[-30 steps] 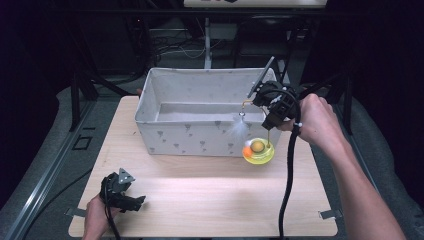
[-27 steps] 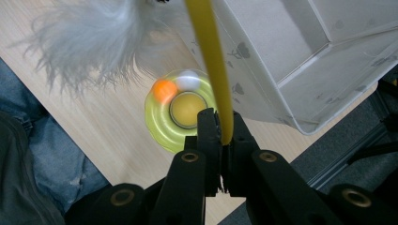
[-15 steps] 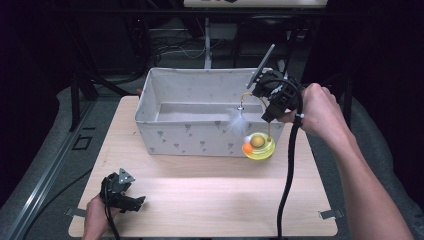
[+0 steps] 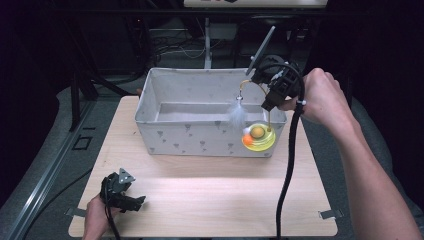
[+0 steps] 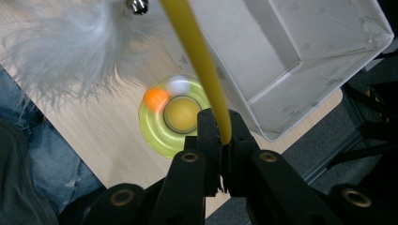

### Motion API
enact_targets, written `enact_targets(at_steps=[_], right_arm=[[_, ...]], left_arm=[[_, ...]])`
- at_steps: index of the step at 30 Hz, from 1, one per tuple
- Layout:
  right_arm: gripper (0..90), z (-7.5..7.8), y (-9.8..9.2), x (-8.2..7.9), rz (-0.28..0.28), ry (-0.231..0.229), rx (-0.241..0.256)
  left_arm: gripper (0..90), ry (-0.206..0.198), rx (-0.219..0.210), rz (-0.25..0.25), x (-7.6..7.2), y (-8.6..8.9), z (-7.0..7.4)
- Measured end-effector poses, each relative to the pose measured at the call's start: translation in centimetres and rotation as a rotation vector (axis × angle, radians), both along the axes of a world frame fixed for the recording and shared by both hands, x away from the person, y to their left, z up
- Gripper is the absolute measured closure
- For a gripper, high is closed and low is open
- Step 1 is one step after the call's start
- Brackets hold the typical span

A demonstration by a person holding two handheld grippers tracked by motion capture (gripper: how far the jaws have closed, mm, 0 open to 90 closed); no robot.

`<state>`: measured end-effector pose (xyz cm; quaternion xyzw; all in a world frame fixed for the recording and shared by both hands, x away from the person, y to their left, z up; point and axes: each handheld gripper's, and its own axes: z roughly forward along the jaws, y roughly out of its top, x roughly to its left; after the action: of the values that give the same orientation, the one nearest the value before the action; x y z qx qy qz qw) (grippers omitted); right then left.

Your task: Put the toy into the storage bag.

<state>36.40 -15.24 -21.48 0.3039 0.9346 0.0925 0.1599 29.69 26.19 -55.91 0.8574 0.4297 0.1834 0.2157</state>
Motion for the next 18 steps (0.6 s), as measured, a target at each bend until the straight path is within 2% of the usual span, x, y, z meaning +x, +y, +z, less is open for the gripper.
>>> enact_targets(at_steps=[8,13,18], right_arm=[[87.5,1.4,0.2,0.4,0.002,-0.018,-0.005],[87.6,1.9,0.2,0.8,0.005,-0.021,0.006],[87.5,2.4,0.5,1.3,0.007,-0.019,-0.005]], left_arm=[[3.4,-0.001,0.001,0.000,0.0,0.0,0.0],[3.4,0.002,-0.001,-0.005,0.0,0.0,0.0],[3.5,0.001,-0.002,0.000,0.0,0.0,0.0]])
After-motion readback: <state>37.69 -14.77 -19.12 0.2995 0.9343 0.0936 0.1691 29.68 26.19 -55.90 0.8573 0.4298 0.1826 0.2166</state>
